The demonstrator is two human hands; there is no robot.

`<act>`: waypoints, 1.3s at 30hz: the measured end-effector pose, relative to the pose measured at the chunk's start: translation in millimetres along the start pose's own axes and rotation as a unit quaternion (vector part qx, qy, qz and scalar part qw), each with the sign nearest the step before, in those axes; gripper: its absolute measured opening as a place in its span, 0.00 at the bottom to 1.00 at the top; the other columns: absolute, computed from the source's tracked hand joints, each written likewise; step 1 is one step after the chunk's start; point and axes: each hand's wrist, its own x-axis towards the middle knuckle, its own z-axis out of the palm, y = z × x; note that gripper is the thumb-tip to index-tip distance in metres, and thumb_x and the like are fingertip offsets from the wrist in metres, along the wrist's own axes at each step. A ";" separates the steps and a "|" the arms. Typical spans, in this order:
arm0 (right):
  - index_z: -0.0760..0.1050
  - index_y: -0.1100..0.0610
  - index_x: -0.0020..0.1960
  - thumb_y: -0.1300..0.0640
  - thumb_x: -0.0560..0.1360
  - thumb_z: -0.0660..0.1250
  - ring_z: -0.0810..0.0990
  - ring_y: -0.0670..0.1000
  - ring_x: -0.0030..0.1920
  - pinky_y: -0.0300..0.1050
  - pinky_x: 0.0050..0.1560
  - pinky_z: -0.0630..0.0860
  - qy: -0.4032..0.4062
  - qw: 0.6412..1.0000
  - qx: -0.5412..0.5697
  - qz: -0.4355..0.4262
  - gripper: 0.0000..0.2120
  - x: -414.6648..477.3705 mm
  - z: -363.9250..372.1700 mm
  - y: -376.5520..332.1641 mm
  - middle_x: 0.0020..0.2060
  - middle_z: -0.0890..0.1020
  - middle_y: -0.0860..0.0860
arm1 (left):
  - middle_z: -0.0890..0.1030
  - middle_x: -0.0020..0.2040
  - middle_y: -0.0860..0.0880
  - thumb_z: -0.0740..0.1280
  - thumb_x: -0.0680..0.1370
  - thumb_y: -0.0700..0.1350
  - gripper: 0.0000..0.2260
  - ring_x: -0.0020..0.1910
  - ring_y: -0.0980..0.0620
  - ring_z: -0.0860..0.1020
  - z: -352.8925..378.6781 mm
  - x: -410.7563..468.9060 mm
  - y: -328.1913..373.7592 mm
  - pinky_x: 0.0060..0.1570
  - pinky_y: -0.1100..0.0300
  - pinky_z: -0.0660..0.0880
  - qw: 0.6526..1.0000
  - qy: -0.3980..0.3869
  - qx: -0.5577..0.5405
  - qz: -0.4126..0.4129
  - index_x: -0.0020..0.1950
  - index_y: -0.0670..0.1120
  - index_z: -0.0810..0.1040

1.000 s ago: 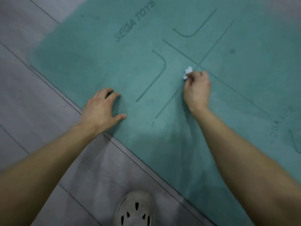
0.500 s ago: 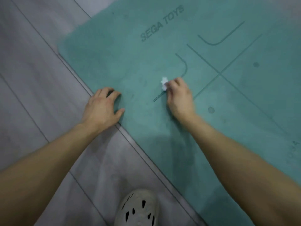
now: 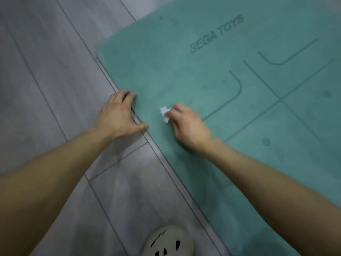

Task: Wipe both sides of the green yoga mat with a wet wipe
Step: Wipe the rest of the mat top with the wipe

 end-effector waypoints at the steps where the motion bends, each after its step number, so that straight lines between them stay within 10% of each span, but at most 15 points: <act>1: 0.80 0.58 0.57 0.61 0.82 0.64 0.78 0.59 0.50 0.52 0.51 0.76 -0.079 0.993 0.003 -0.093 0.07 -17.8 9.0 -14.6 0.50 0.77 0.55 | 0.66 0.78 0.44 0.74 0.65 0.74 0.55 0.76 0.40 0.65 -1.0 3.2 -2.2 0.76 0.42 0.67 1.000 -0.004 0.002 -0.007 0.82 0.45 0.63; 4: 0.81 0.58 0.56 0.60 0.81 0.64 0.78 0.59 0.49 0.50 0.49 0.75 -0.091 0.984 -0.030 -0.152 0.08 2.5 -8.4 13.8 0.50 0.77 0.56 | 0.67 0.75 0.46 0.76 0.63 0.75 0.56 0.74 0.42 0.66 -1.6 8.0 -3.2 0.74 0.44 0.69 1.000 -0.003 0.006 -0.012 0.81 0.46 0.65; 10: 0.83 0.60 0.51 0.62 0.77 0.62 0.80 0.63 0.47 0.48 0.48 0.72 0.154 0.967 -0.025 0.202 0.11 105.8 -21.0 52.8 0.49 0.78 0.59 | 0.68 0.75 0.47 0.76 0.62 0.76 0.56 0.73 0.43 0.68 0.7 10.1 -7.0 0.73 0.46 0.70 1.000 0.001 0.009 -0.009 0.81 0.47 0.66; 16: 0.83 0.58 0.54 0.58 0.80 0.60 0.79 0.58 0.49 0.50 0.51 0.75 -0.135 0.978 0.015 -0.161 0.12 45.9 -4.6 -3.7 0.48 0.79 0.56 | 0.67 0.75 0.47 0.75 0.61 0.74 0.55 0.73 0.43 0.68 7.6 7.3 -5.3 0.73 0.47 0.70 1.000 0.019 -0.009 -0.013 0.80 0.46 0.66; 22: 0.83 0.59 0.51 0.61 0.77 0.62 0.80 0.64 0.48 0.48 0.47 0.71 0.127 0.970 -0.022 0.205 0.11 131.4 -10.2 41.1 0.50 0.78 0.59 | 0.65 0.77 0.47 0.75 0.63 0.74 0.55 0.75 0.43 0.66 8.4 6.6 -5.3 0.75 0.47 0.68 1.000 0.006 -0.001 -0.009 0.82 0.46 0.63; 27: 0.83 0.57 0.48 0.63 0.73 0.66 0.79 0.58 0.44 0.52 0.47 0.75 -0.128 0.987 0.018 -0.098 0.09 73.6 24.9 -38.3 0.46 0.78 0.54 | 0.70 0.72 0.46 0.73 0.61 0.74 0.53 0.71 0.44 0.70 1.6 7.2 -10.2 0.72 0.48 0.70 1.000 0.023 0.005 -0.001 0.77 0.44 0.68; 31: 0.84 0.55 0.52 0.64 0.78 0.65 0.79 0.56 0.47 0.47 0.48 0.74 -0.121 0.987 0.010 -0.109 0.10 48.0 6.8 -15.0 0.49 0.79 0.53 | 0.67 0.77 0.44 0.69 0.65 0.76 0.53 0.75 0.42 0.67 1.3 0.5 -26.1 0.78 0.47 0.64 1.000 0.018 0.013 0.020 0.80 0.42 0.65; 39: 0.83 0.57 0.49 0.62 0.76 0.62 0.79 0.60 0.46 0.54 0.46 0.76 -0.041 0.998 0.014 -0.055 0.11 114.1 36.7 -32.3 0.46 0.78 0.55 | 0.67 0.79 0.45 0.73 0.71 0.42 0.39 0.77 0.43 0.67 -6.8 11.3 -35.0 0.81 0.49 0.61 0.999 -0.022 0.021 0.025 0.82 0.44 0.65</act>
